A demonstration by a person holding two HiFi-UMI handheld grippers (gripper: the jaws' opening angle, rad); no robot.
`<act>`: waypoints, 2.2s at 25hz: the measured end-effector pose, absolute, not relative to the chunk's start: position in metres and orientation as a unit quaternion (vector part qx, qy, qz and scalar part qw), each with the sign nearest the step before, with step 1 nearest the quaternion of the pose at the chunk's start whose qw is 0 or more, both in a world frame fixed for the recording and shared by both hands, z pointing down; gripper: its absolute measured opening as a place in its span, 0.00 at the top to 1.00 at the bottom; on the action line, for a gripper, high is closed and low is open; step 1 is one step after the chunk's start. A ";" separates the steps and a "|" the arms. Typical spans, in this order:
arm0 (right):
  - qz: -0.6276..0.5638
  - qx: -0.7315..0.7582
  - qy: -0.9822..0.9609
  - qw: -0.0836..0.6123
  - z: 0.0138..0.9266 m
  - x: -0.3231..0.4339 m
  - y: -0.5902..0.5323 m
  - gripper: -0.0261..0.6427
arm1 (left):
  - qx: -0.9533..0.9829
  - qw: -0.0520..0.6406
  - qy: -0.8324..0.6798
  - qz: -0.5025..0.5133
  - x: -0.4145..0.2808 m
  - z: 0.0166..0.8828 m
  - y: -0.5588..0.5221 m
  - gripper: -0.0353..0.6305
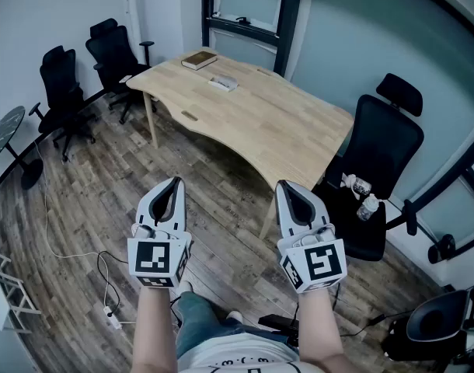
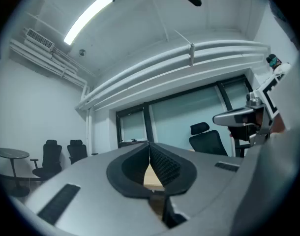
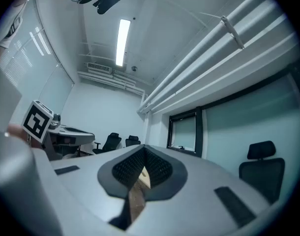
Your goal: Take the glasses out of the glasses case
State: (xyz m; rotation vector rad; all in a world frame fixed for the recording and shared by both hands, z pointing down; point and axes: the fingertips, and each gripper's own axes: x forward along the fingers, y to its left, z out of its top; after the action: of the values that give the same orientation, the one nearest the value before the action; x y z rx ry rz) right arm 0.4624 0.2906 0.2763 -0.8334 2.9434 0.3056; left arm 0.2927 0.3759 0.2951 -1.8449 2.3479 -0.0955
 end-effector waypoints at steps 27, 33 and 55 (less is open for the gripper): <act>0.094 -0.254 0.963 0.010 0.297 0.234 0.141 0.94 | -0.623 0.045 0.781 -0.007 0.061 0.323 0.213 0.92; 0.090 -0.275 0.957 0.008 0.297 0.156 0.084 0.94 | -0.643 0.046 0.765 -0.007 -0.015 0.318 0.147 0.92; 0.051 -0.310 0.949 -0.024 0.346 -0.024 -0.124 0.94 | -0.674 0.015 0.738 -0.039 -0.185 0.357 -0.052 0.92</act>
State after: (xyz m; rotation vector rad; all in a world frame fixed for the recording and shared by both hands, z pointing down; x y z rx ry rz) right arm -0.0245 -0.1243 0.3461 -0.9887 3.0275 0.1612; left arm -0.1847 -0.0517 0.3572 -2.0965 2.2969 -0.1224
